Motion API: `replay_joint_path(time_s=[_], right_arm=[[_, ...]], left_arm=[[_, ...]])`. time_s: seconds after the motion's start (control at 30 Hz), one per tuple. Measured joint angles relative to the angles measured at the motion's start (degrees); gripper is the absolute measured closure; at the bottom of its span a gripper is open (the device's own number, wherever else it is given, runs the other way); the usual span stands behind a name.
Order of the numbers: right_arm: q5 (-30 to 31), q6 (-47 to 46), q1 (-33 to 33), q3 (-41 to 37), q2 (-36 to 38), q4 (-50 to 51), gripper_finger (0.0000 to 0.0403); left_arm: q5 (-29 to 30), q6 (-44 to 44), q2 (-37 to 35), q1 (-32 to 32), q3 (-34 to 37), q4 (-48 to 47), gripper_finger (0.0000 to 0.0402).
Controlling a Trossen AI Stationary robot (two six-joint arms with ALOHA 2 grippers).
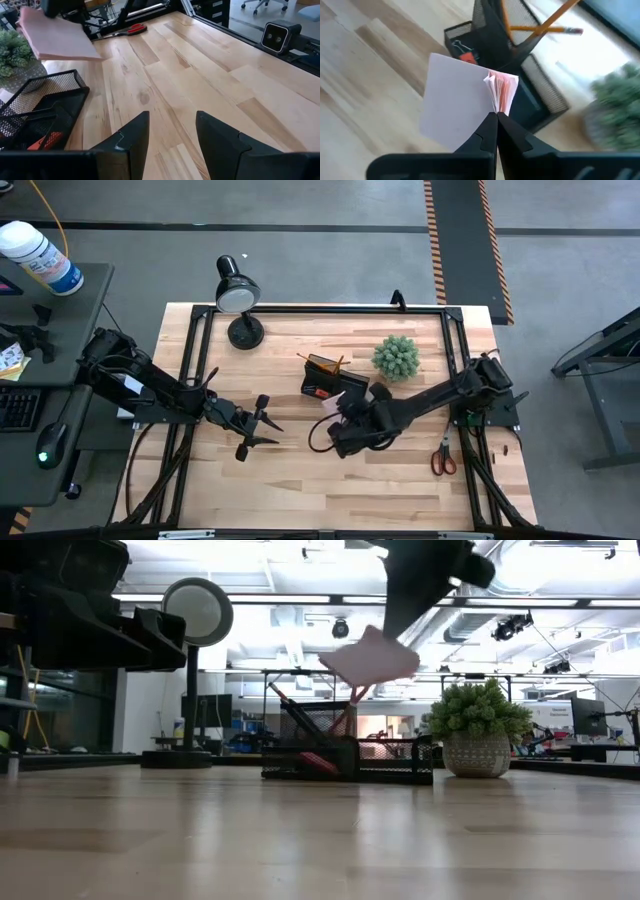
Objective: Pick and place office supplies into organizer
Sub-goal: Put the pink sticky notes into the black desk organizer
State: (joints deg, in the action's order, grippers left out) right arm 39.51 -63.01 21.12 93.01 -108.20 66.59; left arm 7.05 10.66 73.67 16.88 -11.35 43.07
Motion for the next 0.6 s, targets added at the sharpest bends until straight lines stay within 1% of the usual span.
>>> replay_joint_path(time_s=[0.1, 0.37, 0.5, 0.6], right_arm=[[0.0, 4.5, -1.2, 0.3, 0.0, 2.3, 0.0403], [0.6, 9.2, -3.8, -1.3, 0.0, 5.1, 0.0403], [0.3, 9.7, -4.3, -1.3, 0.0, 5.0, 0.0403], [-0.6, 9.7, -4.6, -1.3, 0.0, 5.0, 0.0403]], left_arm=[[0.0, 0.0, 0.0, 0.0, 0.0, 0.0, 0.0252], [0.0, 0.0, 0.0, 0.0, 0.0, 0.0, 0.0252], [0.1, 0.0, 0.0, 0.0, 0.0, 0.0, 0.0252], [3.1, 0.0, 0.0, 0.0, 0.0, 0.0, 0.0252]])
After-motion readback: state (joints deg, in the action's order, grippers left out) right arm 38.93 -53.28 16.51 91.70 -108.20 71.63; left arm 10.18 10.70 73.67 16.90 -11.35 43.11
